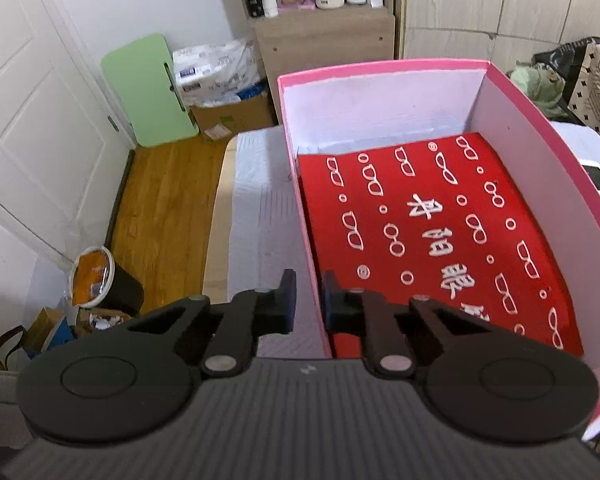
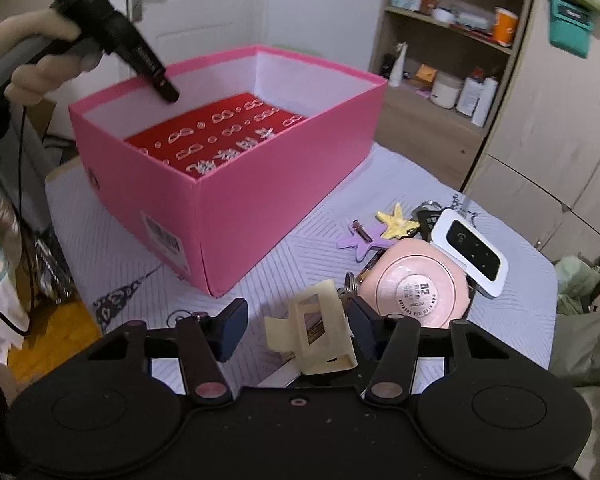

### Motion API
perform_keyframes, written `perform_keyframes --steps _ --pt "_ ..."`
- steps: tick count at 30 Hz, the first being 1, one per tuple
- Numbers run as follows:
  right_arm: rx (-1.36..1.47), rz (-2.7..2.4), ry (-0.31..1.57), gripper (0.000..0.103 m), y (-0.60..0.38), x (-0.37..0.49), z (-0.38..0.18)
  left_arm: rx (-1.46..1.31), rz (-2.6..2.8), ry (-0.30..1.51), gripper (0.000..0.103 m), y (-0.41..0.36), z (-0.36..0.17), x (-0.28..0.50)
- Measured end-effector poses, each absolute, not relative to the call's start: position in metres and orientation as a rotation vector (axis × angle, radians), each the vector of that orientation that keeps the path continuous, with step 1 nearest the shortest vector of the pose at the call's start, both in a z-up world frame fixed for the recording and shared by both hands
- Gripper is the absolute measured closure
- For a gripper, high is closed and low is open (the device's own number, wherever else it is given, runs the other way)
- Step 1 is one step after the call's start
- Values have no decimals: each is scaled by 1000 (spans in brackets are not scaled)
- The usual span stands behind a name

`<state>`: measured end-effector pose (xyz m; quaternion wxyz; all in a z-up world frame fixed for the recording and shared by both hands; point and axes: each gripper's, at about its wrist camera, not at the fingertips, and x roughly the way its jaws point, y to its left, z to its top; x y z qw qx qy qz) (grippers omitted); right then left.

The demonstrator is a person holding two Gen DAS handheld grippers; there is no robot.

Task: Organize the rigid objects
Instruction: 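Grasp the cream hair claw clip with the right gripper, then carry the claw clip into the pink box and open the right gripper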

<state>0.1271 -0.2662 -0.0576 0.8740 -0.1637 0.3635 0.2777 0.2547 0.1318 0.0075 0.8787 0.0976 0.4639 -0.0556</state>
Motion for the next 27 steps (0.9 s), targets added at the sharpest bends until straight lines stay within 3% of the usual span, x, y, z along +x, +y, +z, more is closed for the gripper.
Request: perform_keyframes --steps 6,12,27 --pt "-422 564 812 47 -259 141 -70 179 -94 941 98 129 -1 255" --pt "-305 559 792 47 -268 143 -61 174 -62 891 99 127 -3 251" --pt "27 637 654 47 -272 188 37 159 -27 836 99 127 -6 243"
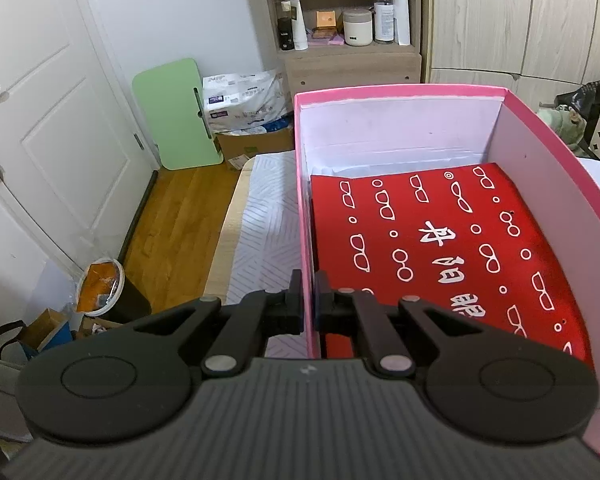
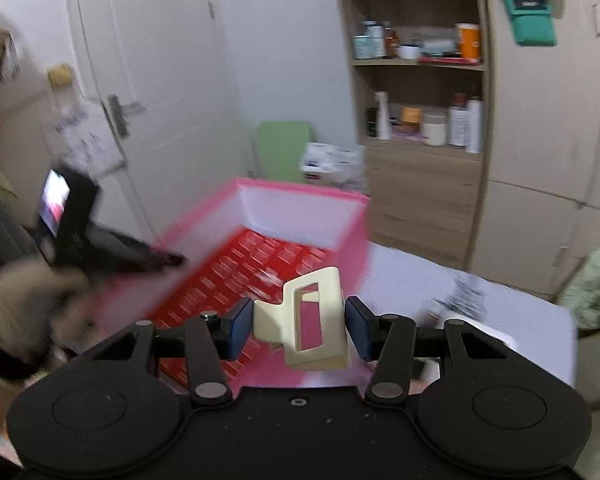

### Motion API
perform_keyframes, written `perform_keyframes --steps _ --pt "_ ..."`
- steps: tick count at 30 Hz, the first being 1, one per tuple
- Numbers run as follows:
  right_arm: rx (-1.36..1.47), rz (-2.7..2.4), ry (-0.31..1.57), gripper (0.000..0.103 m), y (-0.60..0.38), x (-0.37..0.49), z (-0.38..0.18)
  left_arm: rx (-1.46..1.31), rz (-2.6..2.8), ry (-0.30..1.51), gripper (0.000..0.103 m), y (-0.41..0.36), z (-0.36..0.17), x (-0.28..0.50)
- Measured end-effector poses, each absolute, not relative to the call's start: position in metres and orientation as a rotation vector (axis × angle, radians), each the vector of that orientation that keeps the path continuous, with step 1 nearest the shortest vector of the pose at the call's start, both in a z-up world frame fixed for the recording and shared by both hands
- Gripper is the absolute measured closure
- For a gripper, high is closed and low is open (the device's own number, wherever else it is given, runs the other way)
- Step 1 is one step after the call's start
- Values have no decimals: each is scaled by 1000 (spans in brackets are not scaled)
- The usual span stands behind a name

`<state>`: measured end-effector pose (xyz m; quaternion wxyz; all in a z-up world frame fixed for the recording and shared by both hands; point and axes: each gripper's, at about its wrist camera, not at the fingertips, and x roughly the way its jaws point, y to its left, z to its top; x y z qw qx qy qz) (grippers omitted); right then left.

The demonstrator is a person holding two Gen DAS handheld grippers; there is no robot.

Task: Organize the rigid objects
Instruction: 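Carry the claw clip into the pink box and open the right gripper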

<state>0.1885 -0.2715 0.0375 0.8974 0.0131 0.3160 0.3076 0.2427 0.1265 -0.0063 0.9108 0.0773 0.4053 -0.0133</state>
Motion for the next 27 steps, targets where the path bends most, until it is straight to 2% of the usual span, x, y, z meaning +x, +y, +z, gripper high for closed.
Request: perform_keyframes --steps 3,8,17,27 --pt "88 733 691 47 -250 212 50 161 -30 832 99 126 -6 242" --pt "161 798 861 47 -197 266 55 161 -28 815 99 126 -6 239" --pt "220 721 1101 47 -124 336 -4 177 -32 794 100 123 -4 230" --pt "236 589 1142 47 -92 357 -43 117 -47 792 100 129 -5 228"
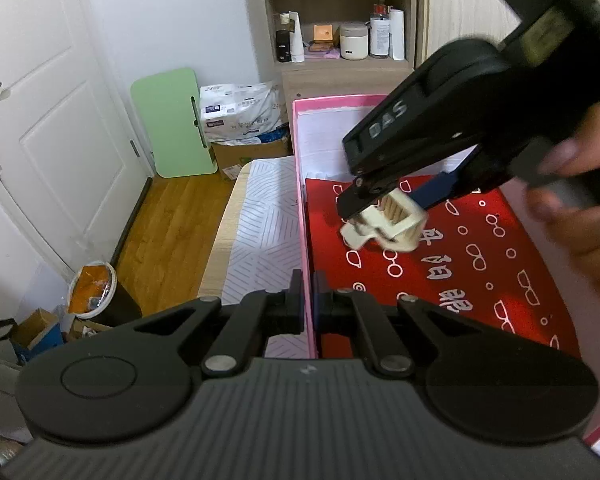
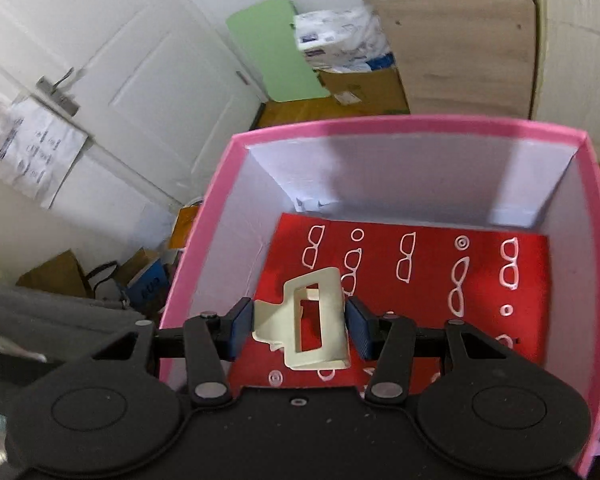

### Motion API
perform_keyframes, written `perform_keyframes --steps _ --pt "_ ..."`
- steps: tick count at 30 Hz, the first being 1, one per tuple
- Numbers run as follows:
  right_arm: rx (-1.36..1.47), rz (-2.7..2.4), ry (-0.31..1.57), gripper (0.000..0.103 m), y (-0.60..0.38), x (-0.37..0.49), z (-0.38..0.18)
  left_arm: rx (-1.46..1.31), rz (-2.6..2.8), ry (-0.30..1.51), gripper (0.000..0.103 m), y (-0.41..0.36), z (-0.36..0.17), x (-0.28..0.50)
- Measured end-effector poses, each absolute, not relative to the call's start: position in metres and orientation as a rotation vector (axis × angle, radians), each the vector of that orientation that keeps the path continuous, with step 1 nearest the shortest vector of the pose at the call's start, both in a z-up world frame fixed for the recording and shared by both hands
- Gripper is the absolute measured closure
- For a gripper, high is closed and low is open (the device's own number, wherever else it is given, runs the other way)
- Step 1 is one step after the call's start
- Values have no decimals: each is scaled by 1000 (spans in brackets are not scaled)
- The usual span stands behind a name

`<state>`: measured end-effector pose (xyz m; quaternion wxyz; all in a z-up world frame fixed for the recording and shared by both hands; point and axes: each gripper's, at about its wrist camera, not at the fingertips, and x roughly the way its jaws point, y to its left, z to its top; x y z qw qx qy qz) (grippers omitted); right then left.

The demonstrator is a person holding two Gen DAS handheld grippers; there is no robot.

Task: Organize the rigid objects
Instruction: 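Carry the claw clip into the pink box and open the right gripper, then move the right gripper back and grasp the white Wi-Fi router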

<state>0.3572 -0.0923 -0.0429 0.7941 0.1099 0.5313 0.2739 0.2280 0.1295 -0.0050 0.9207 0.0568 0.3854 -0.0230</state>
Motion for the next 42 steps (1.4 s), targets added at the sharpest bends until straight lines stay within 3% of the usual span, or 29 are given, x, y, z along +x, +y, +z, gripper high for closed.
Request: perform_keyframes --steps 6,11,18,25,42 --pt "354 533 1171 39 -106 364 -56 86 -45 792 100 132 -7 228" --pt "317 569 1093 35 -122 347 -23 77 -48 788 100 133 -8 228" --pt "272 686 941 35 -176 281 38 64 -52 785 100 135 -8 227" --pt "326 657 787 34 -247 198 57 96 -49 766 100 131 -7 225" --pt "299 294 937 34 -323 135 -30 89 -42 774 100 132 -7 224"
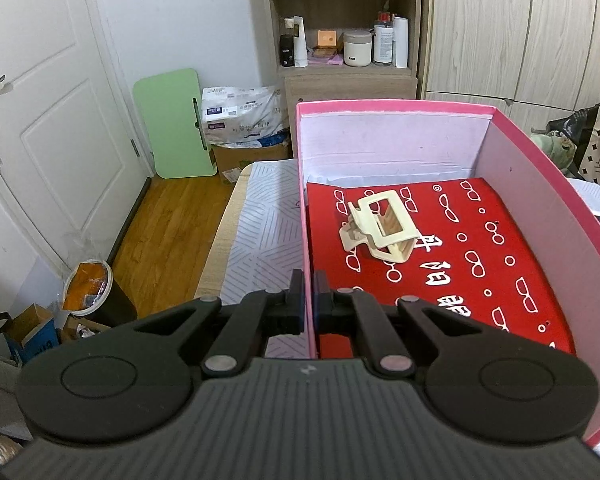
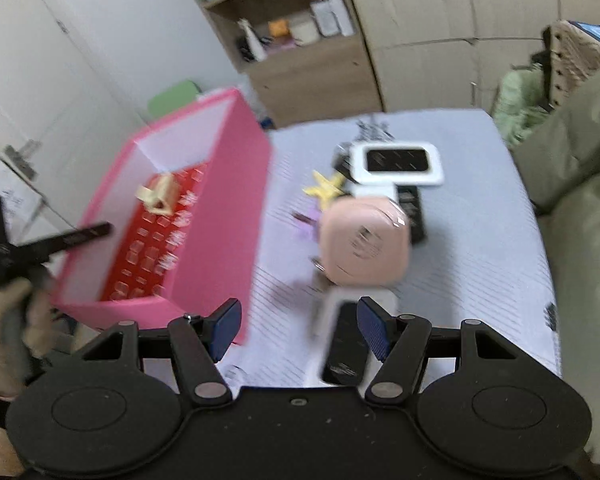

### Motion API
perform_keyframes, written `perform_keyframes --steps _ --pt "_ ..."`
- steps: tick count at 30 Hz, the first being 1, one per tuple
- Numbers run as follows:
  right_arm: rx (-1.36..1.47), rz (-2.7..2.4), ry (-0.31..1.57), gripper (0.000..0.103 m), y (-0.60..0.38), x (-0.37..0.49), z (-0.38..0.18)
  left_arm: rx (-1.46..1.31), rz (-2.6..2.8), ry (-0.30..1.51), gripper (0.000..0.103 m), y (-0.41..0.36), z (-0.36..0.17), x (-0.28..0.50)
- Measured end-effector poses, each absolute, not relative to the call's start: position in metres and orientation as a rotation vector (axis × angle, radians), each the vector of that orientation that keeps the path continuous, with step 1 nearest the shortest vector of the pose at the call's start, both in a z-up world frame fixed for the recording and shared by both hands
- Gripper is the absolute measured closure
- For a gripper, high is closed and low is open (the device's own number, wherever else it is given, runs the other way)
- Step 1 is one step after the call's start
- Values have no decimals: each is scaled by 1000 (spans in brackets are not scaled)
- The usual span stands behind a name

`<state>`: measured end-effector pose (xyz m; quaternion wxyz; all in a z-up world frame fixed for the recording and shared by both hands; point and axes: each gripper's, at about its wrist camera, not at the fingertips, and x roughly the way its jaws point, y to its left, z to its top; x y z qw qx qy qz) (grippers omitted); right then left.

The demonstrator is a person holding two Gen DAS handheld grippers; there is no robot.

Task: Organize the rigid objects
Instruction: 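Move the right gripper back and grasp the white Wi-Fi router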

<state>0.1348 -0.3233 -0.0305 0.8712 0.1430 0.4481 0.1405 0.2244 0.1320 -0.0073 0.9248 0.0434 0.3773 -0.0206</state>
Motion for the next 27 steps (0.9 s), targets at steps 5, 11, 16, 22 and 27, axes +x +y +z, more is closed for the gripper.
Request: perform_keyframes --steps 5,11,16,22,27 --pt "275 236 967 34 -325 131 -52 91 -39 777 99 131 -8 226" --pt "196 165 991 34 -318 127 -70 93 -40 777 99 130 -8 226" --pt "160 167 1005 29 -306 134 -80 91 -40 777 99 130 -8 226" --pt "9 161 996 28 -283 134 -96 90 -39 787 99 130 -8 227" --pt "31 136 950 27 -290 136 -99 92 -35 785 99 129 -9 228"
